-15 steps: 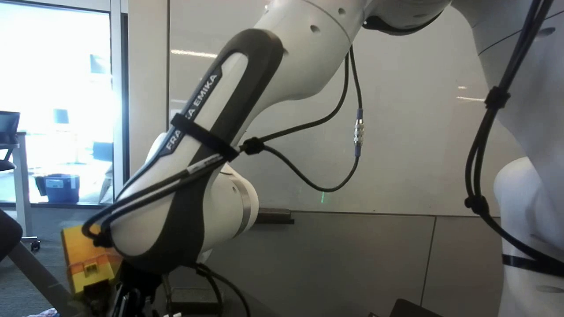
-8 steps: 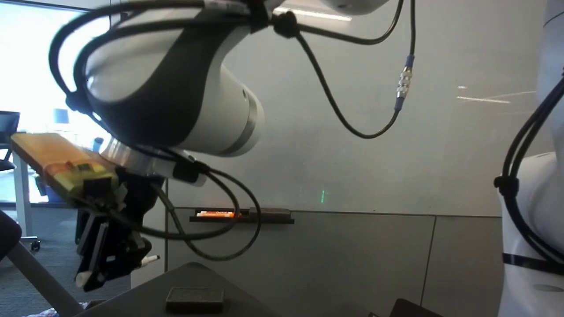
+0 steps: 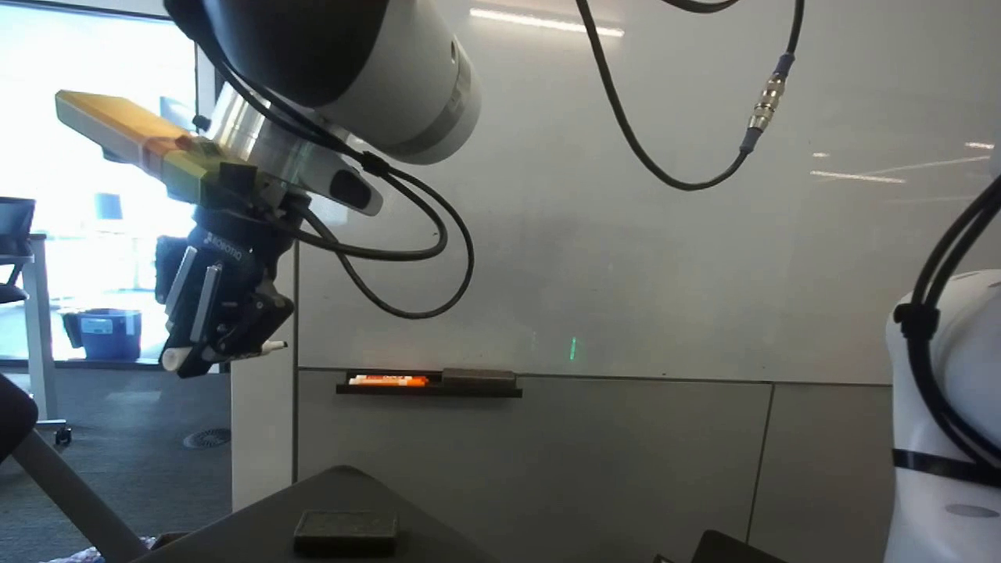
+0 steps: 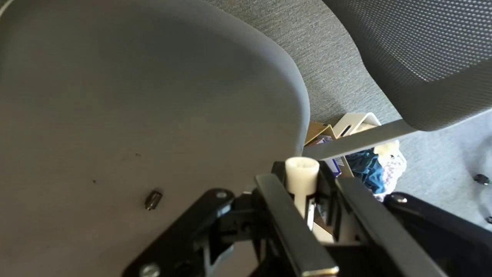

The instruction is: Get the marker from the chair and use it to write on the white board

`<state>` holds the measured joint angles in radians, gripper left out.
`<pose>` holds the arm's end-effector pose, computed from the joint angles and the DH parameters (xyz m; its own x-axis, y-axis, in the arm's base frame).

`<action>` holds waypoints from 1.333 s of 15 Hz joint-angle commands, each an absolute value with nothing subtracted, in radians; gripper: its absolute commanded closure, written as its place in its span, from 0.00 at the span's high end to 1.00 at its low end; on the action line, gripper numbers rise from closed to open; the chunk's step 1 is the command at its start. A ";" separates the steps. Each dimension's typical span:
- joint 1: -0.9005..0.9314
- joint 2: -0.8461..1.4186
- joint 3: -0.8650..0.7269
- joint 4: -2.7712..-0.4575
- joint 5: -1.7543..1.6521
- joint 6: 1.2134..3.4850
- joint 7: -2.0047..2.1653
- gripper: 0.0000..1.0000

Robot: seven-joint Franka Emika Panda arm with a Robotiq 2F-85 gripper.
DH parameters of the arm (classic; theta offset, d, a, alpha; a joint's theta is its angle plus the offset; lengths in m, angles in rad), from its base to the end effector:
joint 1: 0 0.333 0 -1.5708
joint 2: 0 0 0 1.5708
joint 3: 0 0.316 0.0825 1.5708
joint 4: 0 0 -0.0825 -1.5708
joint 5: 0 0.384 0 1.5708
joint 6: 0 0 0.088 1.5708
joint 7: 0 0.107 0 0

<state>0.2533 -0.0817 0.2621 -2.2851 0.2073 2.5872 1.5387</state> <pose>0.4680 0.2625 0.4262 0.4050 -0.9046 -0.1333 -0.8685 -0.3350 -0.3653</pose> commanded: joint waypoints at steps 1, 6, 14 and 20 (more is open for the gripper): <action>0.222 -0.045 0.251 -2.207 0.132 2.595 1.524 0.12; 0.195 -0.027 0.223 -2.133 0.024 2.577 1.458 0.12; 0.158 -0.030 0.166 -2.035 0.081 2.443 1.193 0.12; 0.131 -0.034 0.137 -2.043 0.102 2.453 1.130 0.12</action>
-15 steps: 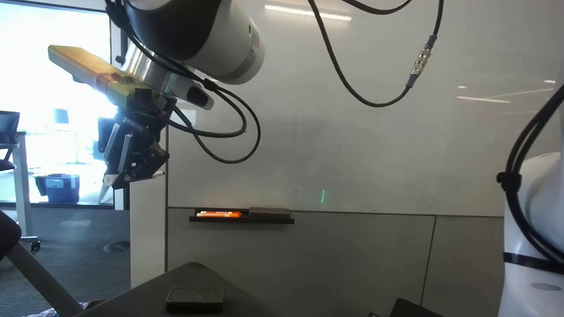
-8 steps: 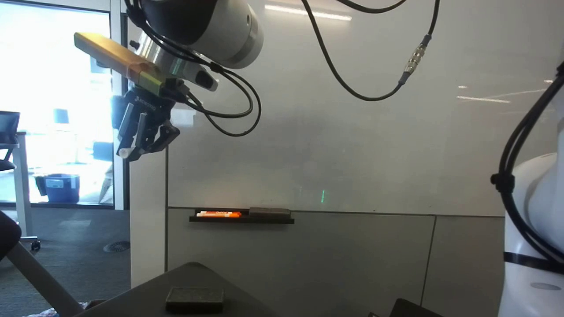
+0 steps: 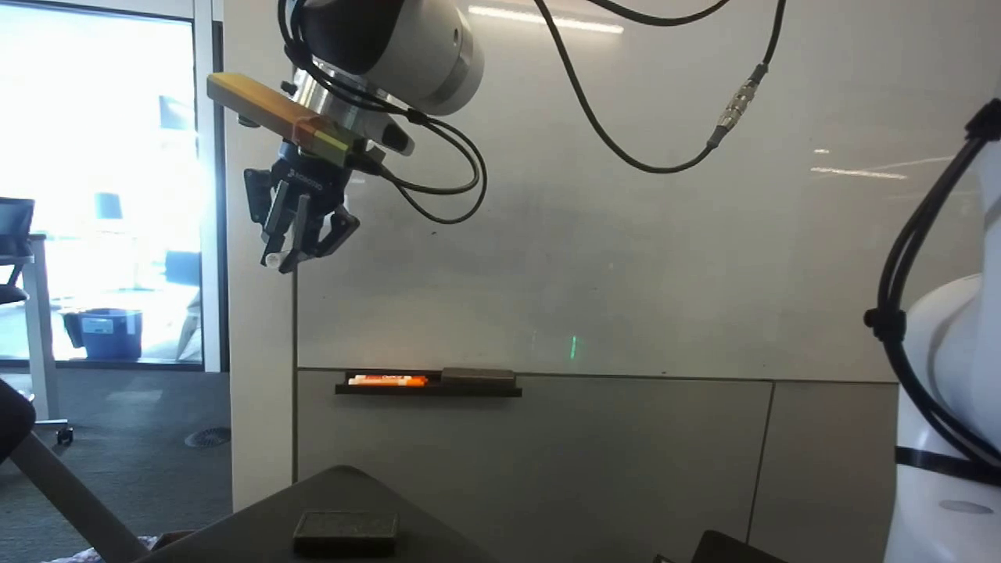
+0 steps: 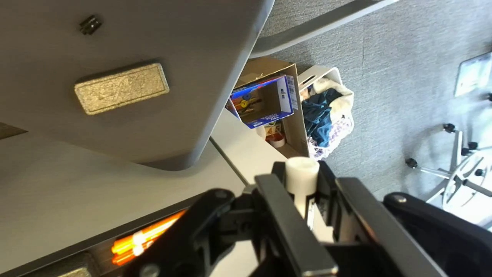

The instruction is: Get the marker from the chair and use it to write on the white board

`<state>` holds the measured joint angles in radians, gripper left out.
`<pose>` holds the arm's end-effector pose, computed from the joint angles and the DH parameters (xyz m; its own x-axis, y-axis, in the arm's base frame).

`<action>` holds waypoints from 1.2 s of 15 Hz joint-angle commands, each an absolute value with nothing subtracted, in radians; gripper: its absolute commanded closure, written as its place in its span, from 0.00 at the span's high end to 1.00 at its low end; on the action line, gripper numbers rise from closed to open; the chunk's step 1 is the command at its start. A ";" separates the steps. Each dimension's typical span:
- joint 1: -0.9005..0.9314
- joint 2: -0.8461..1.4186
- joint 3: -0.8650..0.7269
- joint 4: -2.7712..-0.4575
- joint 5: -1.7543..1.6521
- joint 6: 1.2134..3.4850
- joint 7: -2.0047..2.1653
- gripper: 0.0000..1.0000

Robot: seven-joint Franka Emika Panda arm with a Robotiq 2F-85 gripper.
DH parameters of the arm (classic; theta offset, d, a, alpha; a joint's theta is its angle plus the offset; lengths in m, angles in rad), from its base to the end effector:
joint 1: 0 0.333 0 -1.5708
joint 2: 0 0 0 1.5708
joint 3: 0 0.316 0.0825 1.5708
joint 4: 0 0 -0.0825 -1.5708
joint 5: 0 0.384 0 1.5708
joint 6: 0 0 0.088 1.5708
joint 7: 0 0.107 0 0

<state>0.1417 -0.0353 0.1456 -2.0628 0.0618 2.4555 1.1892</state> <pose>0.5530 0.1642 0.4954 0.5678 -0.8161 0.1073 -0.7257 -0.5578 -0.4026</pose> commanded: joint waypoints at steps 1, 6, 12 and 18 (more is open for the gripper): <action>0.129 -0.036 0.135 -2.046 0.099 2.464 1.116 0.12; 0.126 -0.046 0.136 -2.069 0.079 2.511 1.109 0.12; 0.084 0.098 0.094 -1.936 0.060 2.563 1.050 0.12; 0.046 0.260 0.007 -1.752 0.053 2.580 1.061 0.12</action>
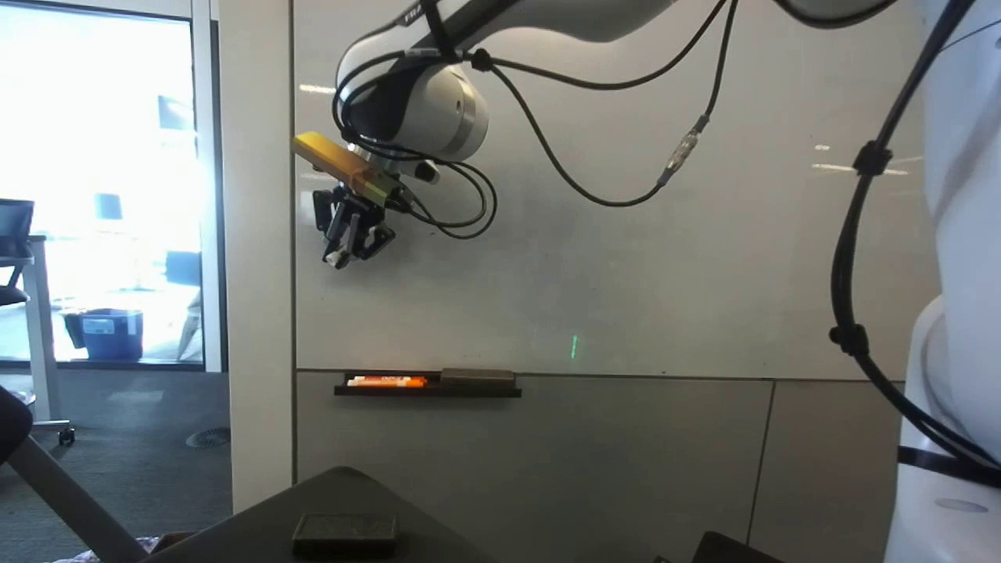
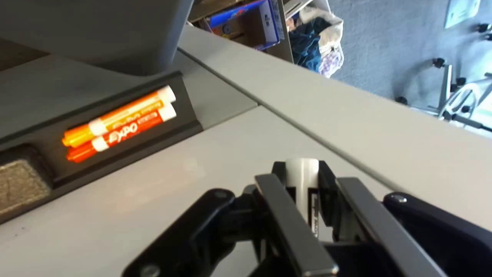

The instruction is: Get the marker from the chair and use it to write on the white board

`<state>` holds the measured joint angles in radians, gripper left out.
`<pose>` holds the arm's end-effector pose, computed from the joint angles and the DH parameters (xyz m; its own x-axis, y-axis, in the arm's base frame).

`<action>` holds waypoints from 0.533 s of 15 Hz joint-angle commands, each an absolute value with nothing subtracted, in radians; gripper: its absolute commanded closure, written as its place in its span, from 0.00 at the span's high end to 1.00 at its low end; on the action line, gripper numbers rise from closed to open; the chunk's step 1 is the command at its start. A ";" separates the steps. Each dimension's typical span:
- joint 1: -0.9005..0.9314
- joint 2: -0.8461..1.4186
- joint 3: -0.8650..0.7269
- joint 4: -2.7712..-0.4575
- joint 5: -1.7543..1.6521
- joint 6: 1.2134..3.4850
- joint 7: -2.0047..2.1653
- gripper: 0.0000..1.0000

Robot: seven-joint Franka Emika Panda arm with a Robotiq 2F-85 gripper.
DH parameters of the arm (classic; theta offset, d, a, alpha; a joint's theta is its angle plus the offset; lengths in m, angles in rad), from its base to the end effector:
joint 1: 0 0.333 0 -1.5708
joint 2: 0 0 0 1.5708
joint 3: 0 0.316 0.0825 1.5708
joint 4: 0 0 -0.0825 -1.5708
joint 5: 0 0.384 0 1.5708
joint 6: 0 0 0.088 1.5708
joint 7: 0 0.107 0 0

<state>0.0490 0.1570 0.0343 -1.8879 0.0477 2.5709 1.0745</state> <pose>0.6379 0.0514 0.4820 0.4655 -0.8630 0.1966 -0.7315 -0.5001 -0.4634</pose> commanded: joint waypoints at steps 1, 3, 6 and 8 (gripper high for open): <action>0.046 0.280 0.003 -1.727 0.065 2.574 1.050 0.12; 0.045 0.287 0.015 -1.715 0.109 2.574 1.007 0.11; 0.032 0.254 0.081 -1.735 0.273 2.533 0.870 0.12; 0.041 0.227 0.103 -1.756 0.353 2.510 0.806 0.11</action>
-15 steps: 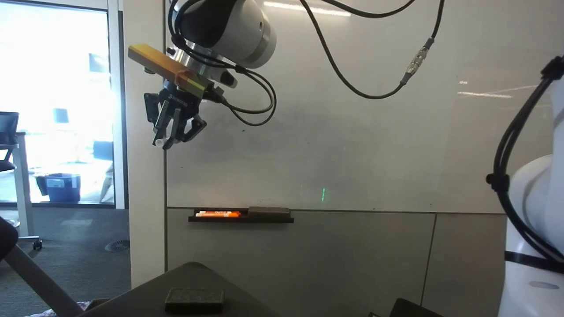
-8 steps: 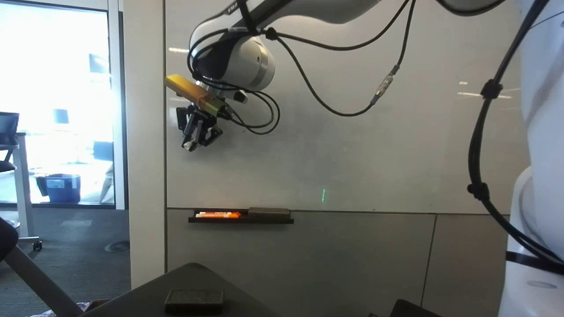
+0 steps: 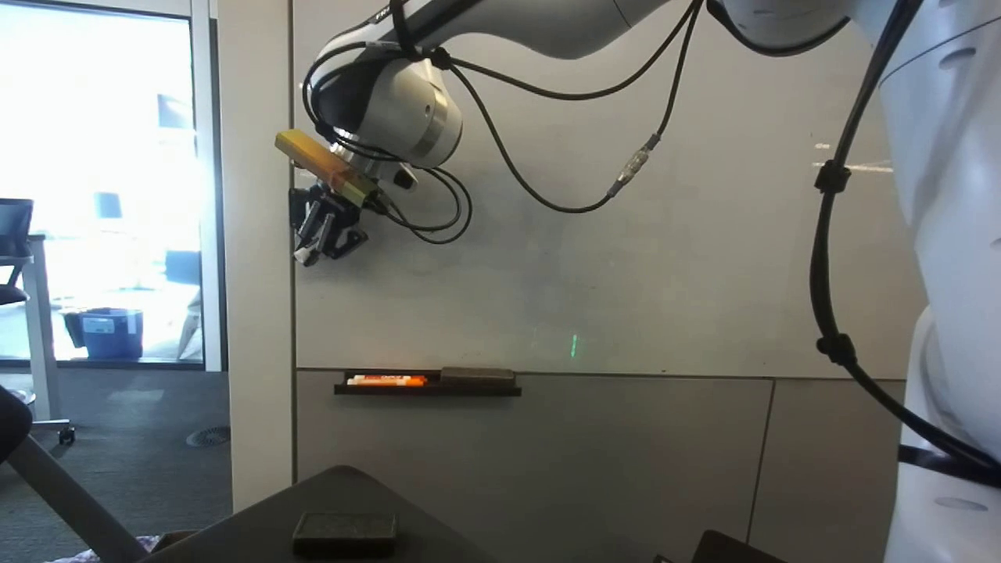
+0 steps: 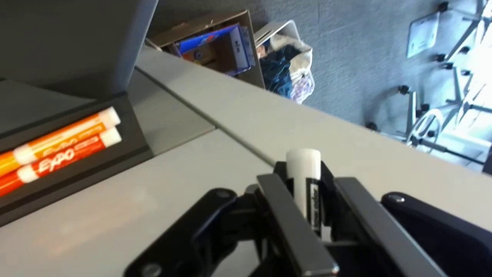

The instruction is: Get the marker from the chair and use it to write on the white board

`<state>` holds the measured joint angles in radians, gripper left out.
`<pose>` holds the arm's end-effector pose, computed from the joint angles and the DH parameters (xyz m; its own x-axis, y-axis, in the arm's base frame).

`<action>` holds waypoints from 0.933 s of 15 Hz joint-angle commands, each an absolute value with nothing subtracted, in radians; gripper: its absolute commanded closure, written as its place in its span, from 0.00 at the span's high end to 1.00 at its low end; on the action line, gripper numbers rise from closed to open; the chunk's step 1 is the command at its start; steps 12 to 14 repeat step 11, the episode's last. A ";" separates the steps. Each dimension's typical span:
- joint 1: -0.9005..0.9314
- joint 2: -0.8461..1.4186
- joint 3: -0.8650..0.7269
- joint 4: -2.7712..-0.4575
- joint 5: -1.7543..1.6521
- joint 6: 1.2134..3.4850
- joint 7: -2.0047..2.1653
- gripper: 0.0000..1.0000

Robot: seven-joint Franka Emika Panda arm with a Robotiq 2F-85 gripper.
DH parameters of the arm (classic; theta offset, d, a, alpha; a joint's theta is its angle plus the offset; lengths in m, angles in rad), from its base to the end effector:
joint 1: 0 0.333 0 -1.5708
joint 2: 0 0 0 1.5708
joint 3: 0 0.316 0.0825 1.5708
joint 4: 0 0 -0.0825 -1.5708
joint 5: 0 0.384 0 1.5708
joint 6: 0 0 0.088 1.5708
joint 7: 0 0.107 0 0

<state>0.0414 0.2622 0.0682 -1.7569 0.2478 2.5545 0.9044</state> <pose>0.6702 0.0662 0.4775 0.5340 -0.8380 0.1120 -0.6826 -0.5055 -0.5278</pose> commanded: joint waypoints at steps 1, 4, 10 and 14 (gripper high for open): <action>0.042 0.212 0.113 -1.763 0.395 2.477 0.786 0.11; 0.039 0.161 0.140 -1.780 0.536 2.348 0.739 0.11; 0.045 0.076 0.120 -1.791 0.716 2.078 0.662 0.11; 0.045 0.070 0.113 -1.787 0.734 2.034 0.655 0.11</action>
